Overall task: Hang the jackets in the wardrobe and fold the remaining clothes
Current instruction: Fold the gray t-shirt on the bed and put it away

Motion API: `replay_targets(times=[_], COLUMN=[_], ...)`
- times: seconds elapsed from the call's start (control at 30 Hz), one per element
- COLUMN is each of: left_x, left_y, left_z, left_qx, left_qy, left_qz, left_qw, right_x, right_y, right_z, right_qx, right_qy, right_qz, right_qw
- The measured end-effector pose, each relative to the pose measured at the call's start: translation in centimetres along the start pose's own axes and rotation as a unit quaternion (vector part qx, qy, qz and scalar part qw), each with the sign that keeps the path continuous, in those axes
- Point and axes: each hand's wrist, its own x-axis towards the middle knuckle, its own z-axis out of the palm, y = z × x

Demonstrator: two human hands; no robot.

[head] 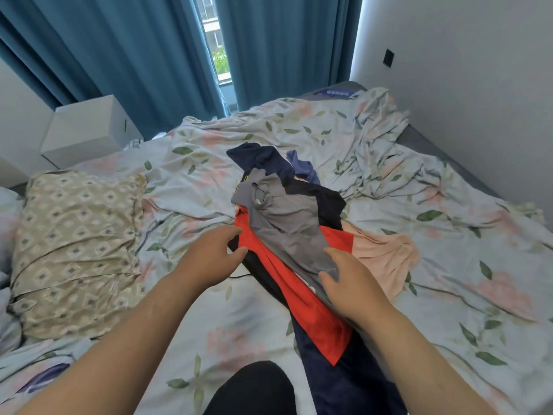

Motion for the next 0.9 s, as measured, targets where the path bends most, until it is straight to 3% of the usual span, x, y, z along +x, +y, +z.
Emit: replay_targets(times=[0.23, 0.47, 0.57, 0.73, 0.9], left_x=[17.8, 32.0, 33.3, 32.2, 32.4], left_y=[-7.0, -13.8, -16.7, -22.2, -23.2], left_z=[8.3, 18.8, 23.2, 29.0, 30.6], left_qx=[-0.05, 0.005, 0.039, 0.0, -0.037], left_qy=[-0.033, -0.019, 0.054, 0.169, 0.227], left_qz=[-0.007, 0.051, 0.076, 0.143, 0.158], left_qw=[0.998, 0.999, 0.995, 0.975, 0.96], right_x=[14.9, 29.4, 33.2, 35.1, 36.3], right_y=[5.3, 9.2, 10.2, 11.9, 12.8], right_z=[9.0, 18.5, 22.4, 28.6, 30.1], right_qx=[-0.007, 0.042, 0.039, 0.058, 0.114], right_qy=[-0.074, -0.042, -0.047, -0.036, 0.001], right_qz=[0.051, 0.039, 0.003, -0.025, -0.064], right_qw=[0.996, 0.997, 0.998, 0.997, 0.991])
